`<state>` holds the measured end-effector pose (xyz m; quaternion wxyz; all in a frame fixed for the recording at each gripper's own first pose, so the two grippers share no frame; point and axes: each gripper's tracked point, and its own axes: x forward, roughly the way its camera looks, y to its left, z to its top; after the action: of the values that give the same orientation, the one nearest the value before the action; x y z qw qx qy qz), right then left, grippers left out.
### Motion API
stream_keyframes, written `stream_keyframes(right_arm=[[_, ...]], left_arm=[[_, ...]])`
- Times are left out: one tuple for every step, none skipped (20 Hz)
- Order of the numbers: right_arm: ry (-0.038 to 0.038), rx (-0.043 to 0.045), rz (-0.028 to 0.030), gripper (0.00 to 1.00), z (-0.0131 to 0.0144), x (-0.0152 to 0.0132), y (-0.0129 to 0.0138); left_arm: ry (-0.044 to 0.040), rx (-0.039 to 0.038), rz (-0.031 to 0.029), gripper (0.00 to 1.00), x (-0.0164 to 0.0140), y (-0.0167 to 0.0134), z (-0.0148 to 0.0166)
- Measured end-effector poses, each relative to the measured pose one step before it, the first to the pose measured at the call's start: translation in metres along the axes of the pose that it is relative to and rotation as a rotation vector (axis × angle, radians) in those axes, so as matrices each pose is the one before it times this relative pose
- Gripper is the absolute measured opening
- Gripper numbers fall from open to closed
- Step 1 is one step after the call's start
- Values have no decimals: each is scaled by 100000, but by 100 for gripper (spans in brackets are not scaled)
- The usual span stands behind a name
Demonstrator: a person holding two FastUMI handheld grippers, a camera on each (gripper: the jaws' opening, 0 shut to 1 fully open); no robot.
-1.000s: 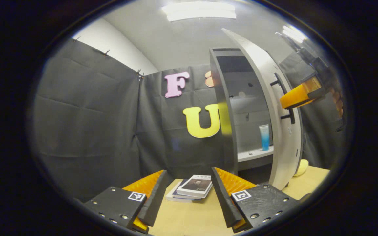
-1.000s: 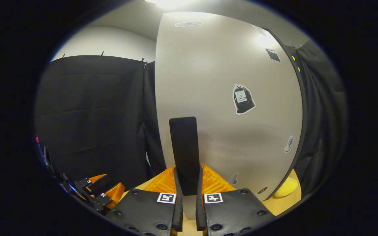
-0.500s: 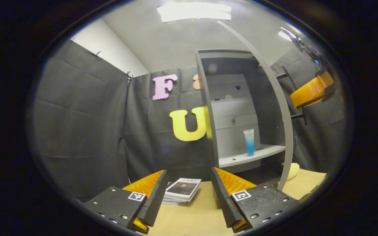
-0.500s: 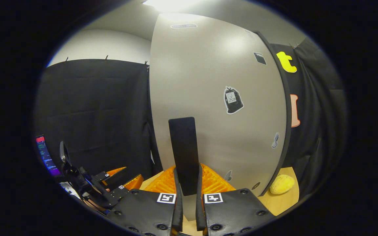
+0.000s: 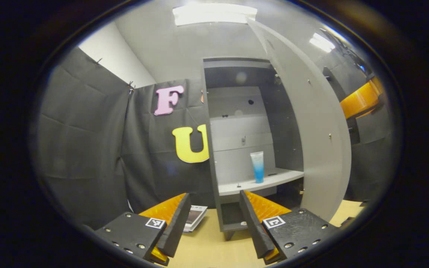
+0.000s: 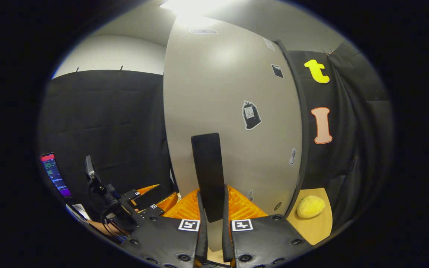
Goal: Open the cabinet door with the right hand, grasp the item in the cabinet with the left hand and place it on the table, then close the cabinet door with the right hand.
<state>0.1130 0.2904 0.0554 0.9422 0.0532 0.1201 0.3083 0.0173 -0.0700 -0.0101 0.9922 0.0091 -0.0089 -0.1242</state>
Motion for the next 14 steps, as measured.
stream_keyframes(right_arm=[[-66,-359,-620,14,28,-48,-127],[-257,-231,-630,17,77,-93,-147],[91,-256,-662,17,-26,-41,-164],[-174,-134,-608,17,56,-116,-120],[33,182,-503,17,14,-126,-41],[11,249,-575,17,39,-53,-91],[-42,88,-644,17,-41,-23,-101],[-63,-7,-701,17,16,27,-226],[9,42,-700,17,33,-27,-166],[-197,27,-826,17,61,-65,-170],[-302,116,-728,17,-8,68,-129],[-286,105,-624,17,30,-11,-190],[-381,290,-690,17,13,42,-122],[-395,371,-664,16,60,-19,-126]], left_arm=[[-195,-283,-1011,80,-2,-783,-10],[-159,-181,-987,80,128,-740,118],[-101,-96,-848,80,210,-689,-41],[-180,-115,-846,80,154,-641,199],[-224,-115,-798,80,-19,-467,224],[-181,-128,-691,80,132,-536,126],[-198,-100,-630,80,-8,-698,93],[-209,-117,-437,80,68,-480,82],[-102,-203,-366,80,97,-408,62],[54,-266,-330,79,37,-410,72],[48,-228,-249,79,62,-371,-28],[108,-177,-183,80,51,-286,50],[161,-139,-204,79,-12,-320,-154],[233,-32,-167,80,22,-315,13]])
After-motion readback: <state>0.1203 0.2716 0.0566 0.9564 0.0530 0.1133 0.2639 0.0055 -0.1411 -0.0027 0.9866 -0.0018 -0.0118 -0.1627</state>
